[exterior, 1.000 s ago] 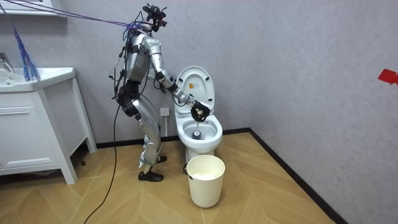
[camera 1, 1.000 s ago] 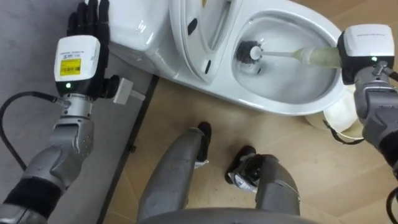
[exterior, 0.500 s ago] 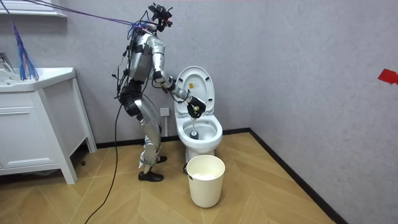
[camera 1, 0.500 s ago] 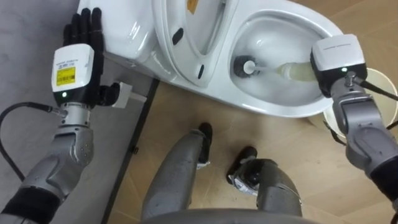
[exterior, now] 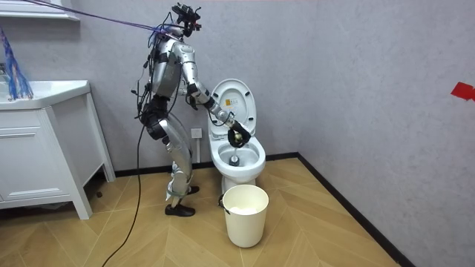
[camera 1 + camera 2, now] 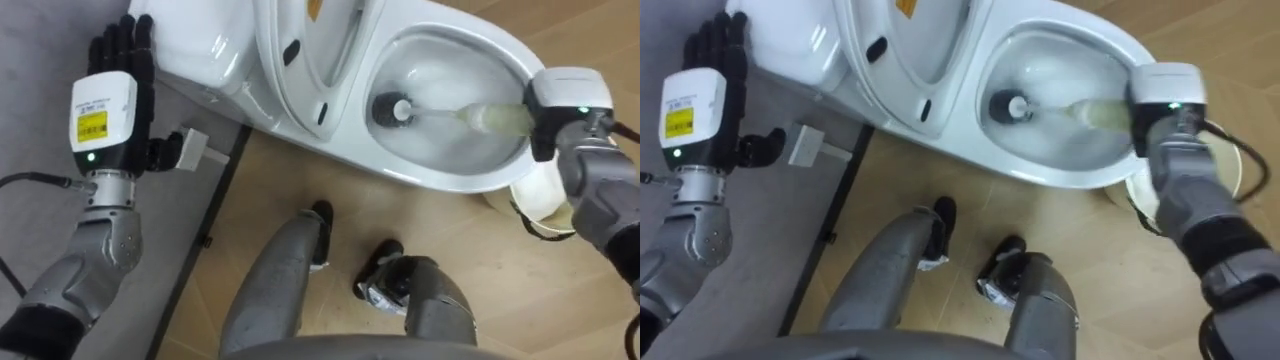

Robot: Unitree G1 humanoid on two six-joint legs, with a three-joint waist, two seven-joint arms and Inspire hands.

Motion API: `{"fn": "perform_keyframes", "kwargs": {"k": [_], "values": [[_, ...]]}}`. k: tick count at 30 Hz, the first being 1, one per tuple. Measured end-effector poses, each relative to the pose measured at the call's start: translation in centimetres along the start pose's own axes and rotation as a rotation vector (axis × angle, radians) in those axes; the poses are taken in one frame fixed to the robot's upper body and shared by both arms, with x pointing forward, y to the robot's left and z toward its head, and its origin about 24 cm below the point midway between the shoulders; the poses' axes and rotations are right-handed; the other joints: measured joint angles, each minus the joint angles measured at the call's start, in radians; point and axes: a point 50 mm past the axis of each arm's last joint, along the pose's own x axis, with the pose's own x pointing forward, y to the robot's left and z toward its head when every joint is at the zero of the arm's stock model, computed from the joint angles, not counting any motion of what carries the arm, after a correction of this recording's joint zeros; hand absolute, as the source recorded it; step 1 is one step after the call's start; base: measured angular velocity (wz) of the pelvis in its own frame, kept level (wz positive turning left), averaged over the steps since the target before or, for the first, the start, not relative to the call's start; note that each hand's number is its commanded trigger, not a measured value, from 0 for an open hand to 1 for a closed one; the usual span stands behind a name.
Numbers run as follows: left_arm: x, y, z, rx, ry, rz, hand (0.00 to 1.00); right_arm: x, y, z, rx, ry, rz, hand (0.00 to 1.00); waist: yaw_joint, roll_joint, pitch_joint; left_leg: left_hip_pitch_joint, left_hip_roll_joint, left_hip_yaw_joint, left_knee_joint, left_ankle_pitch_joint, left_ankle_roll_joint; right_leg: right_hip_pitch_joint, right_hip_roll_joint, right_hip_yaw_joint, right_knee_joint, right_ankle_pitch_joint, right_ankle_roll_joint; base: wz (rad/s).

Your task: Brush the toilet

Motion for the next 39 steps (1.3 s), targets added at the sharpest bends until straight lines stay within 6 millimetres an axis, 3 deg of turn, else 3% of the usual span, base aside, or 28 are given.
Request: {"fn": "perform_keyframes", "kwargs": {"k": [3,6,14,16,18,20,23,26,30,36,39], "values": [[-0.6,0.3,-0.3,0.015,0.026,0.041,0.00,0.6,-1.9,-0.7,0.180,0.053,-0.083,1.00,-0.051,-0.006,0.0010,-0.015,-0.003,0.007,0.004,0.008,0.009,-0.010,-0.009,-0.006,0.006,0.001,0.003,0.08],[-0.5,0.2,-0.4,0.034,0.044,0.046,0.00,0.6,-2.1,-0.9,0.211,0.065,-0.133,1.00,-0.075,-0.008,0.0015,-0.010,-0.017,0.005,0.006,0.012,0.016,-0.013,-0.026,0.000,0.024,-0.004,0.011,0.03],[0.8,0.1,0.2,0.051,0.053,0.031,0.00,0.2,-0.4,-0.8,0.192,0.059,-0.124,1.00,-0.069,0.004,0.0013,-0.009,-0.015,0.004,0.022,0.011,0.021,-0.012,-0.023,0.008,0.034,0.000,0.015,-0.02],[0.8,-0.4,0.5,0.039,0.069,0.018,0.00,0.1,0.1,-0.3,0.161,0.042,-0.117,1.00,-0.070,0.024,0.0006,-0.004,-0.015,0.003,0.022,0.012,0.023,-0.002,-0.024,0.003,0.031,0.004,0.016,0.00],[0.6,-1.1,0.9,0.022,0.089,-0.011,0.00,-0.1,1.1,0.6,0.119,0.016,-0.103,1.00,-0.064,0.065,-0.0008,0.004,-0.012,0.003,0.017,0.013,0.025,0.009,-0.019,0.000,0.014,0.012,0.018,-0.06],[0.5,-1.3,0.9,0.029,0.092,-0.033,0.00,-0.5,2.0,0.2,0.061,0.022,-0.084,1.00,-0.061,0.087,-0.0012,0.007,-0.012,0.005,0.015,0.013,0.026,0.011,-0.022,-0.003,0.013,0.014,0.017,-0.08],[0.5,-1.4,0.8,0.037,0.091,-0.059,0.00,-1.6,4.2,0.2,-0.066,-0.009,-0.013,1.00,-0.032,0.105,-0.0058,0.008,0.004,0.012,0.010,0.012,0.023,0.010,-0.002,0.003,-0.011,0.024,0.011,-0.14],[0.6,-1.4,0.8,0.032,0.091,-0.064,0.00,-2.2,5.2,1.7,-0.219,-0.067,0.038,1.00,-0.019,0.117,-0.0066,0.007,0.015,0.014,0.001,0.015,0.016,0.010,0.009,0.003,-0.024,0.030,0.002,-0.09],[0.7,-1.3,0.8,0.015,0.095,-0.059,0.00,-2.7,3.7,3.5,-0.328,-0.141,-0.012,1.00,-0.011,0.117,-0.0075,0.008,0.029,0.011,-0.003,0.012,-0.001,0.016,0.037,0.002,-0.050,0.036,-0.011,-0.08],[0.4,-1.3,0.8,0.006,0.091,-0.062,0.00,-4.4,3.8,4.3,-0.427,-0.182,0.010,1.00,-0.013,0.111,-0.0119,0.030,0.040,0.008,0.000,0.006,-0.015,0.049,0.058,0.002,-0.077,0.037,-0.018,-0.01],[0.1,-1.5,0.7,-0.033,0.103,-0.077,0.00,-5.2,4.6,4.4,-0.436,-0.185,0.059,1.00,-0.020,0.091,-0.0250,0.051,0.041,0.008,-0.004,0.006,-0.015,0.073,0.063,0.005,-0.092,0.037,-0.017,-0.03]]}}
